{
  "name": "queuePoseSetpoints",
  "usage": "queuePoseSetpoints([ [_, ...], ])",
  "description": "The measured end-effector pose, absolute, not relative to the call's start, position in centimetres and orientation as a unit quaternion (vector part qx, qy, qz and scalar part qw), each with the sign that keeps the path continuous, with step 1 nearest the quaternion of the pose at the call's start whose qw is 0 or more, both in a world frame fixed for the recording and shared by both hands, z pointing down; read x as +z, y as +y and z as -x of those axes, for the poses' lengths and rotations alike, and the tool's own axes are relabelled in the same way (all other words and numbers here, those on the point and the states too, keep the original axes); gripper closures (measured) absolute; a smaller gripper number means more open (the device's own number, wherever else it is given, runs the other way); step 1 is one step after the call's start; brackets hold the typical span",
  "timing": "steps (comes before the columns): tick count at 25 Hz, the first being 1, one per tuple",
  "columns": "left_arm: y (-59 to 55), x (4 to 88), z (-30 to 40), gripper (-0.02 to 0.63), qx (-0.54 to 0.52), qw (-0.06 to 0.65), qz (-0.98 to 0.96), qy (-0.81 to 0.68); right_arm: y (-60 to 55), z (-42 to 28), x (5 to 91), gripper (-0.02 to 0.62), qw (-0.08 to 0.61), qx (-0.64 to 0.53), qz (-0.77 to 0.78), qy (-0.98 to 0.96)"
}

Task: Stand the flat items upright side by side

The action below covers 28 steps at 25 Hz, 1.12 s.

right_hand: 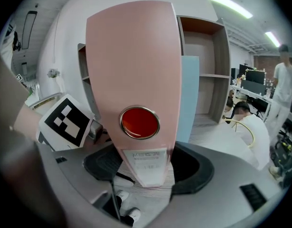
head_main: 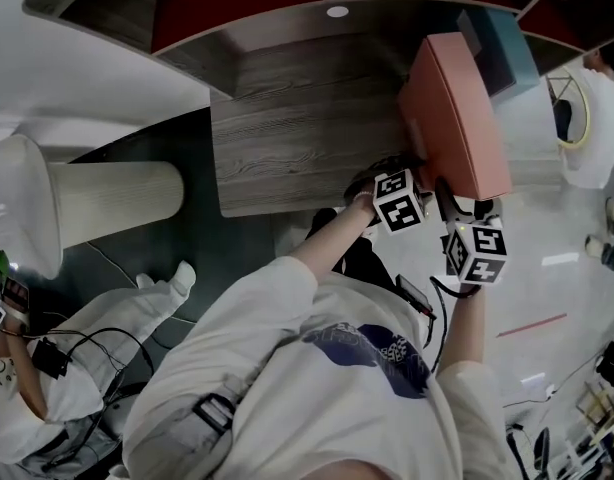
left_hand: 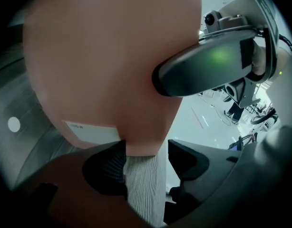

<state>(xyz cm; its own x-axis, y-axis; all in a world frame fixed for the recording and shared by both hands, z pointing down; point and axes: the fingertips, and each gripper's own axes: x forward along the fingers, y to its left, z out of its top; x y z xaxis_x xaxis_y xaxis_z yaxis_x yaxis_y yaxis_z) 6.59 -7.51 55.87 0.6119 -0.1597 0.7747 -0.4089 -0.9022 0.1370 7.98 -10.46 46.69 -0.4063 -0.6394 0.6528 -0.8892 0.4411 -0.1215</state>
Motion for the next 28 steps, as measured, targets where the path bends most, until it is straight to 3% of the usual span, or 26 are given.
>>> queuePoseSetpoints([
  [28,-13.1,56.9,-4.8,0.334,0.415,0.145,-0.88,-0.178,-15.5,-6.1,47.2,0.291,0.266,0.251,-0.521,-0.771],
])
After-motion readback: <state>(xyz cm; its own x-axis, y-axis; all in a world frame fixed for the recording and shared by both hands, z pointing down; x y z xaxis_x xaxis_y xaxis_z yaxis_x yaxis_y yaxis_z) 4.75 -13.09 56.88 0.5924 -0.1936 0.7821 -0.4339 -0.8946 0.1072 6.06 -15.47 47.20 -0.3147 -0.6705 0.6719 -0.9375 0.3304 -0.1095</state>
